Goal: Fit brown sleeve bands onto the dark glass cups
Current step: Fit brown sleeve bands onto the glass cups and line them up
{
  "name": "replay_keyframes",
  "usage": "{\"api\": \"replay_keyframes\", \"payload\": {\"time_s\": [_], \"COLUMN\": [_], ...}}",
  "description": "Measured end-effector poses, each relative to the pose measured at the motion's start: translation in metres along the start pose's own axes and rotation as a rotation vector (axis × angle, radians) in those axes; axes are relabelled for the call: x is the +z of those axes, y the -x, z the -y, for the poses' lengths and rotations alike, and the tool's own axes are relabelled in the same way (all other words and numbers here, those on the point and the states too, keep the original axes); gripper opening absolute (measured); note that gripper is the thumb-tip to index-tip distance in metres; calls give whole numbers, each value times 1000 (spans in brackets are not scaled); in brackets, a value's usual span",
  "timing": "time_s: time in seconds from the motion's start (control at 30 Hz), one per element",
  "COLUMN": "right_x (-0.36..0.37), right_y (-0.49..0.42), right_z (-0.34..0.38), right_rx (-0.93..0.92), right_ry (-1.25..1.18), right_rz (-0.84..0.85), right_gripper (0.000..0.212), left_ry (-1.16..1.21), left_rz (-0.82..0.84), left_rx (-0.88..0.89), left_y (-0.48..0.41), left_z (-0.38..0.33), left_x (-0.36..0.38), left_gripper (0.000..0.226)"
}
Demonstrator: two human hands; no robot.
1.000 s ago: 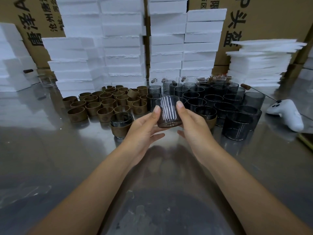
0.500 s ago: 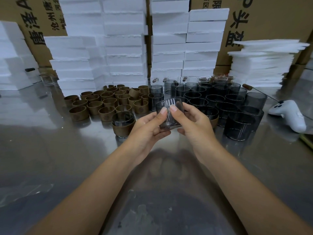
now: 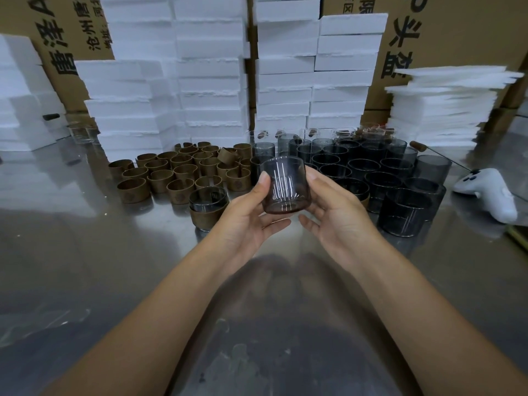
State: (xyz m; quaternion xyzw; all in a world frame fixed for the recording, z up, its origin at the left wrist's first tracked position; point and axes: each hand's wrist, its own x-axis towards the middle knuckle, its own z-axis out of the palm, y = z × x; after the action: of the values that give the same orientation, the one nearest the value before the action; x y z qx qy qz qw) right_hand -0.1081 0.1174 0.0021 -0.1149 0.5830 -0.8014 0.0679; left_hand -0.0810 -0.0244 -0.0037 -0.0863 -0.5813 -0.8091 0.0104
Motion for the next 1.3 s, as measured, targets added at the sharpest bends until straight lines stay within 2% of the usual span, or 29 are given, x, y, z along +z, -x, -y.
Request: {"api": "replay_keyframes", "payload": {"time_s": [0.17,0.33,0.47,0.57,0.7,0.8,1.03,1.13,1.23,1.3], "right_x": [6,8,8,5,4,4,9,10,10,10], "right_y": [0,-2,-3,-5,-6,-7,-5,-3,1,3], "right_z": [-5,-6,-7,-5,-5,-6,-6,-7,-6,-5], "right_rx": [-66,-7,28,99,149,160,111,23,-79,-86], "right_ry": [172,126,90,36,73,95,162,199,199,226], "right_rz": [-27,-53,-112,-152,-161,-169,-192,-216,-189,-150], "right_gripper": [24,27,27,28,33,38,49,48,45,52], "left_ry": [-4,-151,-206,-251,-310,-349,-377,-357,-326,-308], "left_rz": [6,24,48,111,59,2,-40,-42,-69,-79], "left_rx": [27,41,20,10,22,44,69,60,45,44], "left_y": [-1,0,-1,0,-1,0,-1,-1,-2,-4], "left_z": [2,3,4,6,11,10,9,10,11,12], "left_x": [-1,0,-1,-2,-5,-3,-2,-2,-3,-3], "left_gripper": [36,31,46,27,61,57,52,50,58,59]}}
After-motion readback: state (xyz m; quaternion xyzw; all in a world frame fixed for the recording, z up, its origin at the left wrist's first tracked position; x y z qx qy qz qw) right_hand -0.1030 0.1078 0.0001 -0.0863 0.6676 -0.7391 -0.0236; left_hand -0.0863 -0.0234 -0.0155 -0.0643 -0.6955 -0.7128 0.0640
